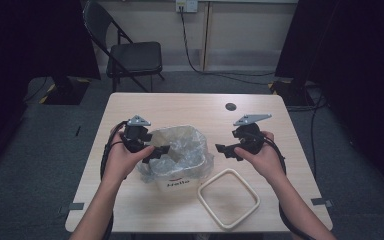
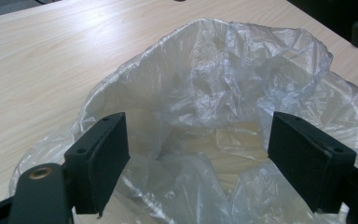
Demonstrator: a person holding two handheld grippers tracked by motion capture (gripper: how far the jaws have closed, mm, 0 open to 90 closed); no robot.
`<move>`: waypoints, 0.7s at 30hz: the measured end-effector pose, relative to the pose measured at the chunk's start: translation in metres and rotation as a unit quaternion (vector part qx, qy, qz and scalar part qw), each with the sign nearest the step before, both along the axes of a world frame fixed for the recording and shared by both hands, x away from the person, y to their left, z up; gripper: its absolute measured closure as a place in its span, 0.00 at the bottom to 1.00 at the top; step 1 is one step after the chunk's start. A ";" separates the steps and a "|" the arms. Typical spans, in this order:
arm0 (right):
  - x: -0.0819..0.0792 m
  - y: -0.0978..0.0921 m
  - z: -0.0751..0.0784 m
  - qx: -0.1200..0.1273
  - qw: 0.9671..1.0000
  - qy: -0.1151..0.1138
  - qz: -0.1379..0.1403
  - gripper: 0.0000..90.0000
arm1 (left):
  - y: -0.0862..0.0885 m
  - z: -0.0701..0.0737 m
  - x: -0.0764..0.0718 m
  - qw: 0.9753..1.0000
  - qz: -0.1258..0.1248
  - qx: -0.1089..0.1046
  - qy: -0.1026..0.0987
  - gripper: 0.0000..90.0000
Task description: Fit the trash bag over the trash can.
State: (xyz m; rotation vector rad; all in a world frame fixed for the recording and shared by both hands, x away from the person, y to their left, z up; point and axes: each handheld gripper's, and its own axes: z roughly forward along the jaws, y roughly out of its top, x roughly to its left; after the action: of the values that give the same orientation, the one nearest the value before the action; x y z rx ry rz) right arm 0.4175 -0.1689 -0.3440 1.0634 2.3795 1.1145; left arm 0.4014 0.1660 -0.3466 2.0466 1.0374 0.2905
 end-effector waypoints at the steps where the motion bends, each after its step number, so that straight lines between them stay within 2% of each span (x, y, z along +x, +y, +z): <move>1: 0.001 0.004 0.005 0.005 1.000 -0.003 0.000 0.20 | 0.001 0.000 0.000 1.000 -0.002 0.002 0.000 0.22; 4: 0.004 0.016 0.017 0.012 1.000 -0.009 0.005 0.20 | 0.002 0.001 -0.002 1.000 -0.002 -0.001 -0.002 0.22; 8: 0.009 0.032 0.017 0.011 1.000 -0.011 0.008 0.20 | 0.002 0.000 -0.005 1.000 -0.002 -0.003 -0.002 0.22; 11: 0.013 0.039 0.013 -0.006 1.000 -0.021 0.006 0.22 | 0.003 0.000 -0.006 1.000 -0.001 -0.004 -0.004 0.22; 14: 0.018 0.042 0.005 0.016 1.000 -0.011 -0.003 0.21 | 0.005 -0.001 -0.007 1.000 -0.001 -0.005 -0.003 0.22; 15: 0.019 0.044 0.003 0.017 1.000 -0.008 0.000 0.22 | 0.006 -0.002 -0.007 1.000 0.000 -0.005 -0.002 0.22; 18: 0.022 0.049 -0.007 -0.014 1.000 -0.004 -0.008 0.23 | 0.008 -0.004 -0.007 1.000 0.002 -0.005 0.000 0.22; 20: 0.024 0.050 -0.014 -0.010 1.000 0.003 -0.009 0.23 | 0.009 -0.006 -0.007 1.000 0.002 -0.004 0.001 0.22; 21: 0.025 0.049 -0.016 0.002 1.000 0.009 -0.014 0.22 | 0.010 -0.006 -0.007 1.000 0.002 -0.005 0.000 0.22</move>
State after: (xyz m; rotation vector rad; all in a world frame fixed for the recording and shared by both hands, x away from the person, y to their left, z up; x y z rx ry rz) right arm 0.4423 -0.1200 -0.3604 1.1095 2.3694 1.1060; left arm 0.3940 0.1761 -0.3530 2.0360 1.0417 0.2859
